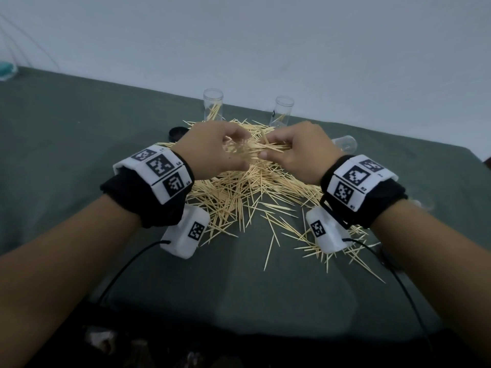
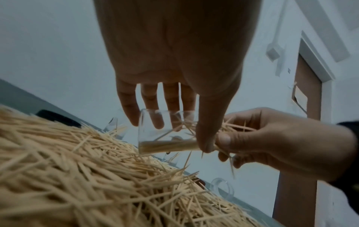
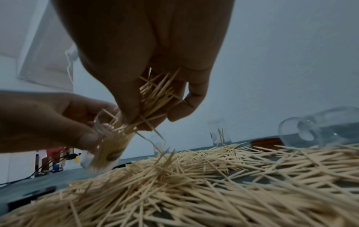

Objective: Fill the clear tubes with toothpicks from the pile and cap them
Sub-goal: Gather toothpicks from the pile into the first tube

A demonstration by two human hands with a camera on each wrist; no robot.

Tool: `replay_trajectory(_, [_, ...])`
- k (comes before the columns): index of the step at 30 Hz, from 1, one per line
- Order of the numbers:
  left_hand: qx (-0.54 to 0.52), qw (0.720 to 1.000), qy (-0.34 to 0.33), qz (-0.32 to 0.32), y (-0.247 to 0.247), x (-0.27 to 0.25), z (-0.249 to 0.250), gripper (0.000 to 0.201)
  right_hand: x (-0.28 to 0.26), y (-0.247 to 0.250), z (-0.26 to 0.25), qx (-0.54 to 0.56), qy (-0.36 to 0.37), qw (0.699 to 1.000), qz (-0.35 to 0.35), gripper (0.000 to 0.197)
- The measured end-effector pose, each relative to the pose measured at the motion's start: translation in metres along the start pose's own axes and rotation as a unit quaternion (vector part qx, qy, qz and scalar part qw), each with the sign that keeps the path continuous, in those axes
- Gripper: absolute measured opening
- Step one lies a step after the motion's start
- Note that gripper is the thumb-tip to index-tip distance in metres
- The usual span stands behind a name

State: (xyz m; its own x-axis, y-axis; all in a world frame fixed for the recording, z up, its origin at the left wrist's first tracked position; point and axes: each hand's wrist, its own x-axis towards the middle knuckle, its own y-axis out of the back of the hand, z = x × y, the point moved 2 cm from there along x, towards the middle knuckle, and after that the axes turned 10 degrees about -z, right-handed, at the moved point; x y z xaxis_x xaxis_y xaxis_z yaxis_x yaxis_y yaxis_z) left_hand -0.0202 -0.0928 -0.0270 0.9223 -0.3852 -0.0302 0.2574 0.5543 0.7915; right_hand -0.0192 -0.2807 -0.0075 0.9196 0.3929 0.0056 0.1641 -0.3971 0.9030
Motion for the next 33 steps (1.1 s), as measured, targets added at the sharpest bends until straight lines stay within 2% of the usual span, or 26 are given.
replay_trajectory(5, [-0.017, 1.0, 0.0, -0.006, -0.0004, -0.0004, 0.0018, 0.055, -0.0009, -0.0067, -0.0005, 0.005, 0.033, 0.999, 0.004, 0.022])
replay_trajectory(11, [-0.02, 1.0, -0.005, -0.006, -0.0008, -0.0004, 0.0005, 0.061, -0.0011, -0.0093, 0.002, 0.003, 0.025, 0.999, -0.038, 0.031])
replay_trajectory(16, [-0.015, 1.0, 0.0, -0.003, 0.0016, 0.0003, -0.0012, 0.06, 0.0007, -0.0057, 0.0047, -0.007, 0.016, 1.0, -0.012, 0.035])
replay_trajectory(24, [-0.01, 1.0, -0.008, -0.004, -0.0017, 0.0008, 0.0008, 0.06, 0.0021, -0.0066, 0.0019, -0.003, 0.005, 1.0, 0.018, 0.026])
replay_trajectory(31, [-0.015, 1.0, -0.01, -0.002, -0.0028, 0.0007, -0.001, 0.057, 0.006, -0.0097, 0.0046, -0.042, 0.021, 0.999, 0.011, 0.028])
replay_trajectory(33, [-0.014, 1.0, -0.009, -0.002, -0.003, 0.0006, -0.0011, 0.056, 0.0045, -0.0097, 0.0035, -0.059, 0.045, 0.997, 0.005, 0.027])
